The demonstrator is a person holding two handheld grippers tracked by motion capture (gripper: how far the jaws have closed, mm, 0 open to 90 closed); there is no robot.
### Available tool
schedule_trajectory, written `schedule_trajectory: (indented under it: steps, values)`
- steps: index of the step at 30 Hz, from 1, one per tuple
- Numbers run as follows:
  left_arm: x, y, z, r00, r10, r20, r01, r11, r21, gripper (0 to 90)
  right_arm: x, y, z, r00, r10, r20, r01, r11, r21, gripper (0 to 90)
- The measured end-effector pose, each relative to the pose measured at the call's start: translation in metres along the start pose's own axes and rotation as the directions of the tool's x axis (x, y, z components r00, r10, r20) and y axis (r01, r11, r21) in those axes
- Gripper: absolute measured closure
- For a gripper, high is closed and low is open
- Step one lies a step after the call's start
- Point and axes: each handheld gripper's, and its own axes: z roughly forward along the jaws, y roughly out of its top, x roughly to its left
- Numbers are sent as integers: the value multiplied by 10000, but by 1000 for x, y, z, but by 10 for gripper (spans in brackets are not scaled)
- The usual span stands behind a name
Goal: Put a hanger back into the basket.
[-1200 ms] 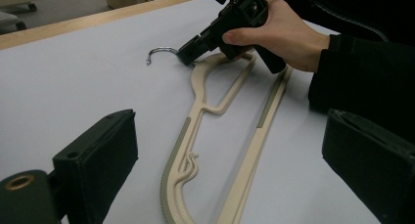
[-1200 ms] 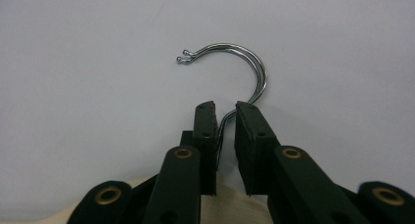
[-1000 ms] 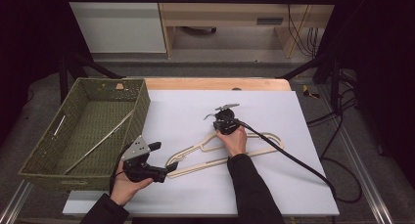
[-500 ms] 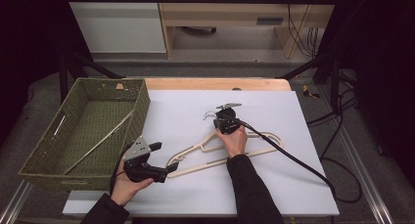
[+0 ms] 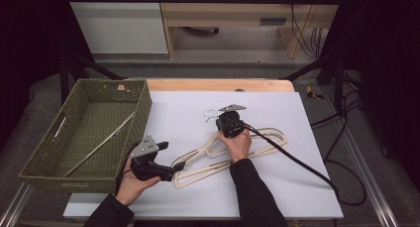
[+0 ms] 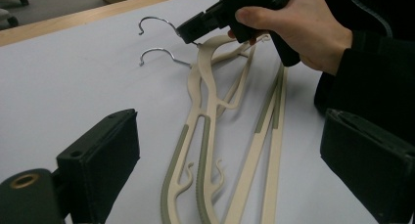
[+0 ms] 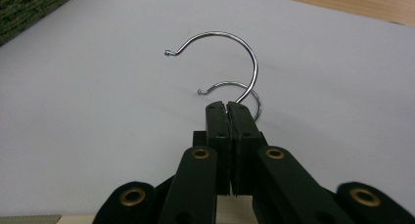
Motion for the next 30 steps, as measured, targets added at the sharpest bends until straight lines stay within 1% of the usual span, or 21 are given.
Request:
schedule_trajectory:
  steps: [2, 6, 8, 9, 11, 12, 13, 14, 16, 17, 18, 19, 23, 24, 26, 29, 30]
  values:
    - [-1, 5, 6, 9999, -79, 96, 78, 9999, 110, 81, 1, 0, -4, 10000, -73, 8, 73, 9999, -100, 894]
    - [-2, 14, 22, 9998, -5, 184, 0, 9996, 284, 82, 3, 1, -11, 9999, -142, -52, 140, 9994, -331, 894]
    - [-1, 18, 31, 9996, -115, 254, 106, 9994, 339, 87, 3, 2, -15, 9998, -181, -65, 178, 9990, -404, 894]
    - [0, 20, 35, 9995, -113, 295, 100, 9989, 451, 89, 3, 2, -16, 9998, -145, -99, 140, 9989, -458, 894]
    - [2, 23, 45, 9995, -171, 247, 158, 9984, 538, 95, 5, 2, -20, 9999, -36, -131, 29, 9986, -527, 894]
    - [3, 24, 49, 9997, -128, 209, 114, 9979, 640, 94, 5, 2, -21, 9999, -52, -155, 43, 9983, -579, 894]
    - [3, 25, 53, 9999, -76, 90, 70, 9977, 677, 95, 5, 2, -23, 9998, -124, -170, 113, 9978, -659, 894]
    - [4, 26, 58, 10000, -78, 59, 74, 9977, 675, 102, 4, 1, -24, 9996, -212, -208, 196, 9972, -728, 894]
    - [7, 28, 66, 9997, -186, 135, 176, 9972, 727, 113, 6, 1, -26, 9996, -111, -252, 92, 9970, -772, 894]
    - [8, 28, 71, 9997, -209, 129, 199, 9968, 777, 119, 6, 0, -27, 9995, -175, -278, 152, 9966, -804, 894]
    - [10, 29, 75, 9996, -253, 158, 239, 9961, 846, 126, 7, 0, -27, 9996, -69, -286, 46, 9968, -794, 894]
    - [12, 29, 80, 9992, -343, 202, 323, 9953, 918, 131, 6, -1, -28, 9992, -264, -300, 238, 9962, -843, 894]
    - [16, 28, 97, 9982, -486, 338, 445, 9923, 1152, 189, 7, -1, -29, 9989, -306, -358, 273, 9957, -890, 894]
    - [17, 28, 100, 9984, -464, 331, 419, 9912, 1259, 201, 6, -1, -30, 9986, -373, -384, 337, 9953, -905, 894]
    - [17, 28, 106, 9984, -423, 377, 369, 9903, 1343, 230, 7, -1, -30, 9988, -261, -419, 223, 9958, -890, 894]
    - [17, 29, 112, 9981, -438, 425, 373, 9890, 1430, 270, 8, -1, -32, 9985, -250, -482, 205, 9956, -916, 894]
    - [18, 30, 114, 9984, -385, 417, 320, 9884, 1482, 287, 8, -1, -32, 9985, -276, -466, 232, 9954, -928, 894]
